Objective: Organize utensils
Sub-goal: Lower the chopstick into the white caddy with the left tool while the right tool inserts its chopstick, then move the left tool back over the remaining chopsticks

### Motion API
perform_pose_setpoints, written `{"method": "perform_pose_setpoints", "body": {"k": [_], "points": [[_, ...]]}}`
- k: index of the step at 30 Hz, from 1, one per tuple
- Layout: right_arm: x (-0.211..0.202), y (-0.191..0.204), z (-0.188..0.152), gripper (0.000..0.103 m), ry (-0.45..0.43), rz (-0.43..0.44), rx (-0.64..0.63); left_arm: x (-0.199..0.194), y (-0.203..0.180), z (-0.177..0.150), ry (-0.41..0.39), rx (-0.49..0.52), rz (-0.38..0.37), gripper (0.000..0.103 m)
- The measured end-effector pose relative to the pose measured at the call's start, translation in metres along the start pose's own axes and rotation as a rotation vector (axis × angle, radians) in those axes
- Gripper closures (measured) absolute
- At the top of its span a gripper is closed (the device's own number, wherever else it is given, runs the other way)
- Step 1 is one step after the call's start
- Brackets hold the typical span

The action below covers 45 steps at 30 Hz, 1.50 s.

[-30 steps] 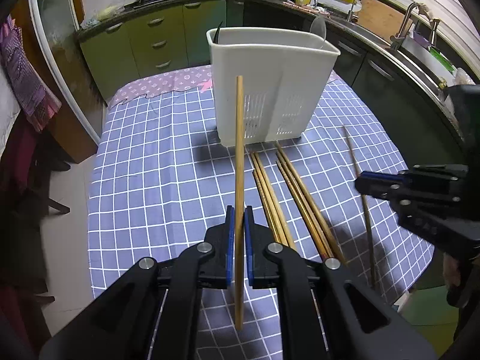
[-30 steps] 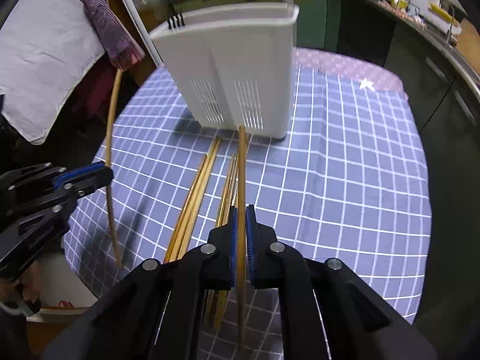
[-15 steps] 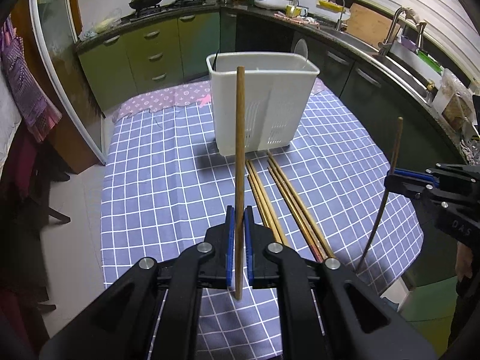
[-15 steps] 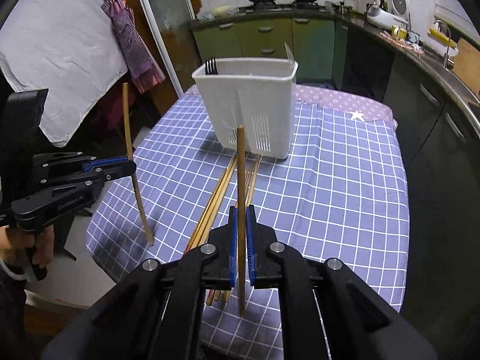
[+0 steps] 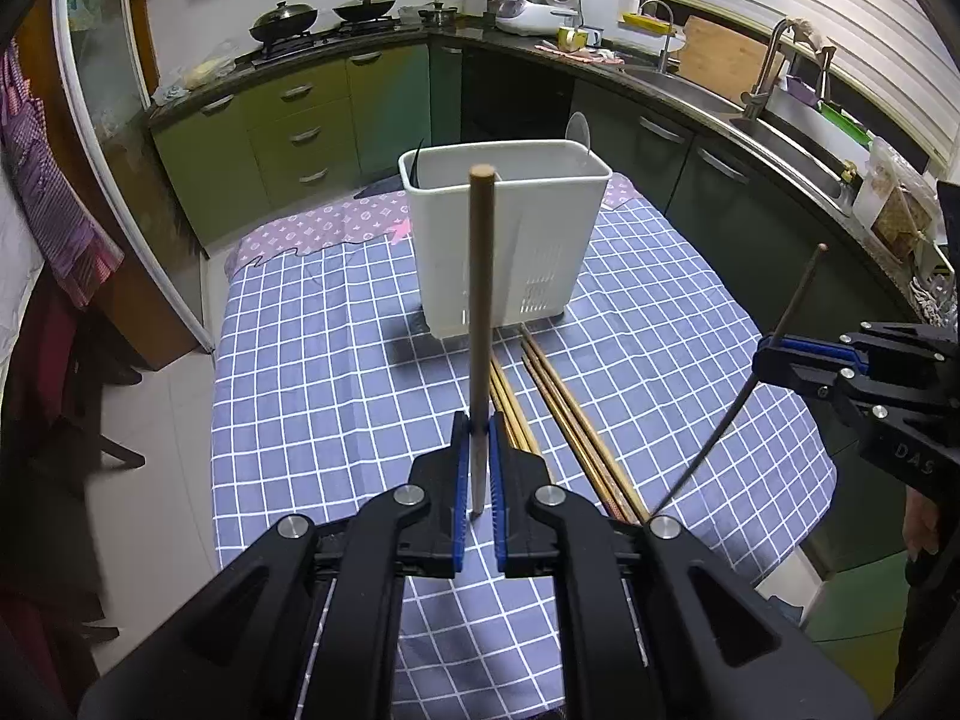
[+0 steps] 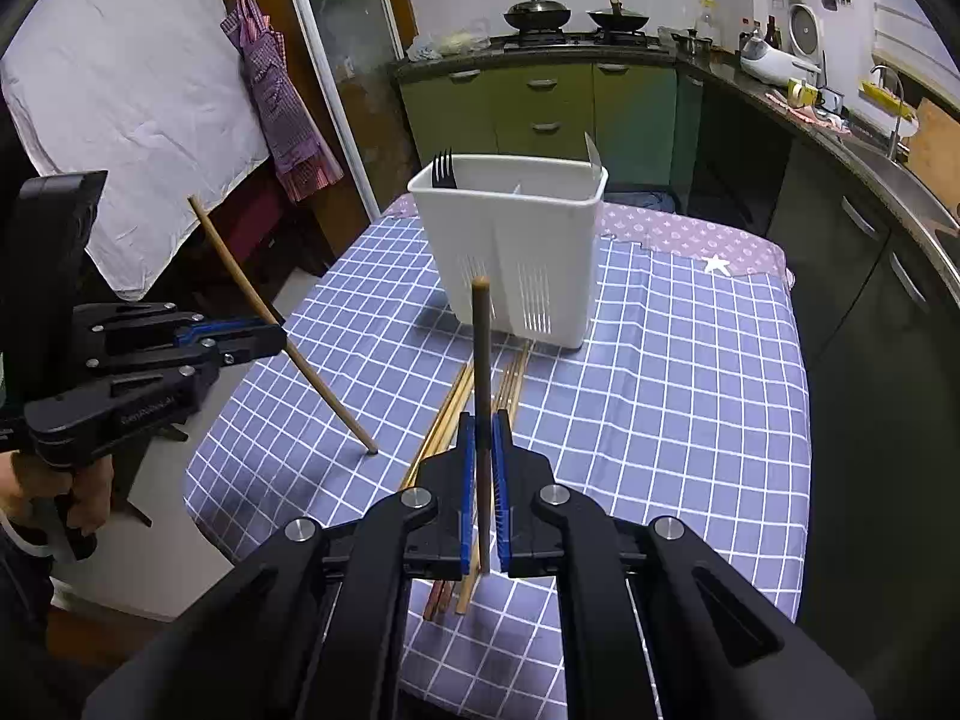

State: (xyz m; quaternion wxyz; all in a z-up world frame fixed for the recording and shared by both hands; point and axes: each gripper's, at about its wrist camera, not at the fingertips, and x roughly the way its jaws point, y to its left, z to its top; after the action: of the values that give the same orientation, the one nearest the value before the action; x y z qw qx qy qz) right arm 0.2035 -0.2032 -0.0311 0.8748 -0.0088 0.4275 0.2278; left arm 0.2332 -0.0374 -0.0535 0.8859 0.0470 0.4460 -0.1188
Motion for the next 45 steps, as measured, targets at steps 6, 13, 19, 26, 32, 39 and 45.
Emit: {"method": "perform_pose_setpoints", "body": {"k": [6,13,19,26,32,39,45], "points": [[-0.006,0.005,0.015,0.097,-0.031,0.011,-0.005,-0.002,-0.004,0.014,-0.007,0.019,-0.003,0.097],[-0.021,0.008,0.045,0.097,-0.088,0.033,-0.019,-0.023,-0.010,0.054,-0.053,0.035,-0.022,0.097],[-0.050,0.003,0.086,0.097,-0.179,0.029,-0.019,-0.055,-0.011,0.104,-0.160,0.032,-0.025,0.097],[-0.086,-0.013,0.142,0.097,-0.317,0.007,0.015,-0.072,-0.008,0.152,-0.289,0.011,0.017,0.097],[-0.076,-0.028,0.187,0.097,-0.375,-0.018,0.055,-0.038,-0.005,0.173,-0.280,-0.006,0.054,0.097],[0.011,-0.042,0.201,0.096,-0.227,-0.051,0.078,0.028,0.006,0.164,-0.115,-0.033,0.073,0.096],[0.045,-0.048,0.183,0.095,-0.158,-0.050,0.079,0.044,0.009,0.152,-0.056,-0.033,0.078,0.089]]}}
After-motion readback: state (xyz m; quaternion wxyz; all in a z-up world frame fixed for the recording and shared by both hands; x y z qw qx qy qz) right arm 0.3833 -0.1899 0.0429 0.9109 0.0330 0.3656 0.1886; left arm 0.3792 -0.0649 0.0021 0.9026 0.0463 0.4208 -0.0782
